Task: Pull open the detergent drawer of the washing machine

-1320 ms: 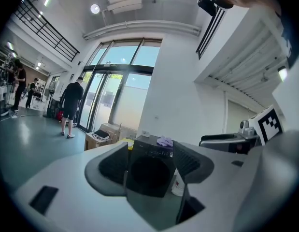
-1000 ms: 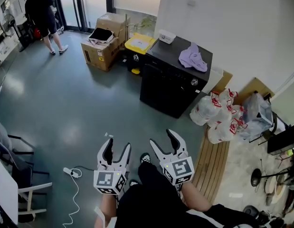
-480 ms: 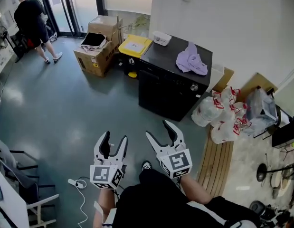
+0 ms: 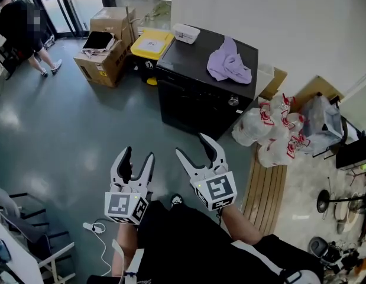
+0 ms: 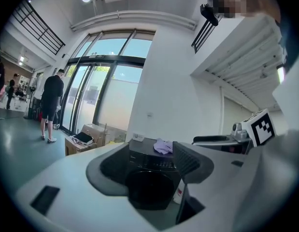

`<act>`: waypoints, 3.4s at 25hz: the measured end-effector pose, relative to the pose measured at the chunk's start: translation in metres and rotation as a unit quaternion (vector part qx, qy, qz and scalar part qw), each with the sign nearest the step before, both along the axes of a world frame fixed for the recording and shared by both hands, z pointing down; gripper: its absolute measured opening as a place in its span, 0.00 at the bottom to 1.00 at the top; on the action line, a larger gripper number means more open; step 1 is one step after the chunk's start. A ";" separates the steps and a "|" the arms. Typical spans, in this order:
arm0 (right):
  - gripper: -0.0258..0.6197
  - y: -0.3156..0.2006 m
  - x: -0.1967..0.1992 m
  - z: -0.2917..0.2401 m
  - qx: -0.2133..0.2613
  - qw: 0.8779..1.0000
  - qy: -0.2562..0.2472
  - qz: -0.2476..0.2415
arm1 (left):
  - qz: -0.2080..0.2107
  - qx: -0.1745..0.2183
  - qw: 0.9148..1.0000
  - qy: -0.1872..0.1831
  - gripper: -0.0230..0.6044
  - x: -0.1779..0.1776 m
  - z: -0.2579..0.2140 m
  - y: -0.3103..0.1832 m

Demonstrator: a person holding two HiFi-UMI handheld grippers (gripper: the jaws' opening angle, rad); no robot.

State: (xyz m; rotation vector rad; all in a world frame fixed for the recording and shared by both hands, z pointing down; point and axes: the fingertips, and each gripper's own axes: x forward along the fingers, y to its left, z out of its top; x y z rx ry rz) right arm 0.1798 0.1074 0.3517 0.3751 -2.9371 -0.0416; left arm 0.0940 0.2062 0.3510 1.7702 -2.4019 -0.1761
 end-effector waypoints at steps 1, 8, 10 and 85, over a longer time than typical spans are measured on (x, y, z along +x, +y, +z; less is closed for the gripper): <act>0.50 -0.005 -0.003 0.003 -0.004 1.000 0.000 0.000 | 0.002 -0.004 1.000 0.000 0.47 -0.003 0.002 -0.005; 0.50 -0.044 -0.031 0.013 -0.018 0.999 0.006 0.027 | 0.029 -0.014 0.999 0.006 0.47 -0.033 0.008 -0.049; 0.50 -0.058 -0.042 0.017 -0.018 0.999 0.012 0.035 | 0.042 -0.017 0.999 0.010 0.47 -0.045 0.014 -0.066; 0.47 -0.350 -0.242 0.276 -0.214 0.923 0.122 0.295 | 0.262 -0.242 0.932 0.058 0.47 -0.301 0.272 -0.417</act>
